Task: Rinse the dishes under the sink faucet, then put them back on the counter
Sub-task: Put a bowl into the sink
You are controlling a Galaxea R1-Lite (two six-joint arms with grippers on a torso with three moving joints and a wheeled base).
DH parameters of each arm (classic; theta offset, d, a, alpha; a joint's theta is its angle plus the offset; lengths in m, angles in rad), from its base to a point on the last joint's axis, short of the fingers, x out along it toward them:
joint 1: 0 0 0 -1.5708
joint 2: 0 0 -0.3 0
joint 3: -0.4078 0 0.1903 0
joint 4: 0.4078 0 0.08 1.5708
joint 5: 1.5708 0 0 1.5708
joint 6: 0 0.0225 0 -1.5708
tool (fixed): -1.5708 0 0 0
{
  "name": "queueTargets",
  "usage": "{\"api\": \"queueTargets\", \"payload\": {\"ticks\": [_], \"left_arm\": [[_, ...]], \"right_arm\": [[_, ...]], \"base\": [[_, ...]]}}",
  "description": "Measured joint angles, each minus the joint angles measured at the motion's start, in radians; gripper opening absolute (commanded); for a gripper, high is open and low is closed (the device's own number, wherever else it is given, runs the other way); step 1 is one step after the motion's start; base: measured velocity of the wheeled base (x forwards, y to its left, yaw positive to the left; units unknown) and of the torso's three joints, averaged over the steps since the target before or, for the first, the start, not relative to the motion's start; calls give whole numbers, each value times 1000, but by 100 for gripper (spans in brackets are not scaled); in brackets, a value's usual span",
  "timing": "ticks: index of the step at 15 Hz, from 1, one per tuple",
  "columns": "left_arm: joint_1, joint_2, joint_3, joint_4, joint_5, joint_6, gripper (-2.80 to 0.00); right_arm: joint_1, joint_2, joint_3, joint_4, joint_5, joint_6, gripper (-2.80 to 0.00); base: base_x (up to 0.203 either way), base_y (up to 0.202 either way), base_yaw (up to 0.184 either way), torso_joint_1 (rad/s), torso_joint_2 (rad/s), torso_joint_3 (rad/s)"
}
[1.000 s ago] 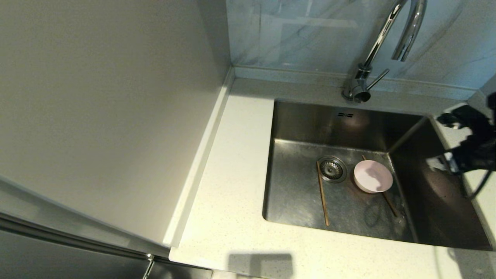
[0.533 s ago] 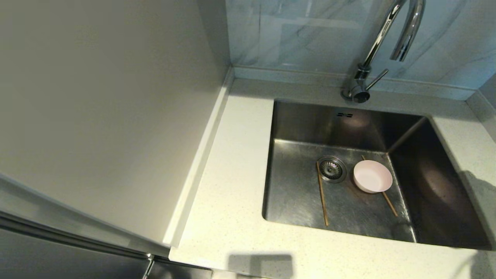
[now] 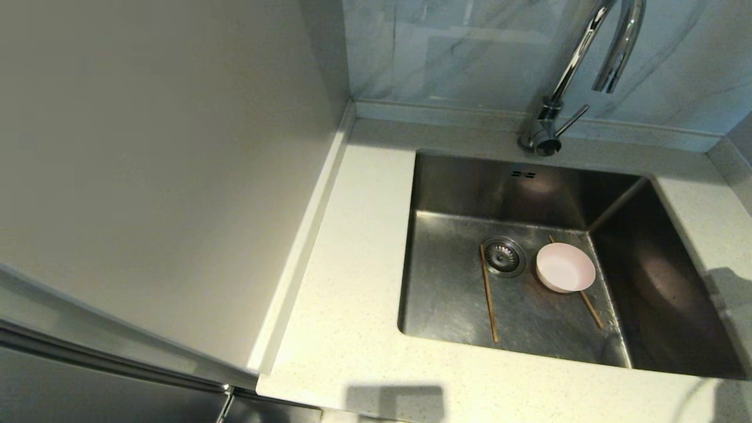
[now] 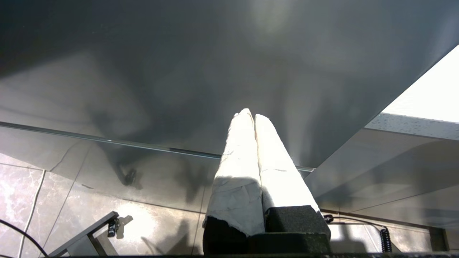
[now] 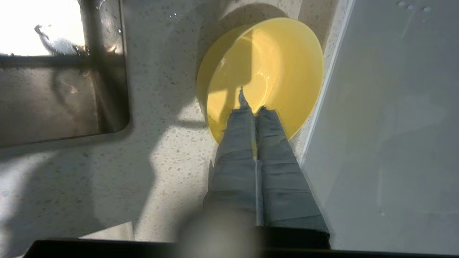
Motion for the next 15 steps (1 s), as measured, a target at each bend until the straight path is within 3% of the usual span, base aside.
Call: {"api": "queueTargets", "payload": {"ticks": [15], "left_arm": [[0,0,0,0,0,0,-280]], "right_arm": [[-20,134,-9,-2,-3,-2,0]], "base": [[0,0,0,0,0,0]]}}
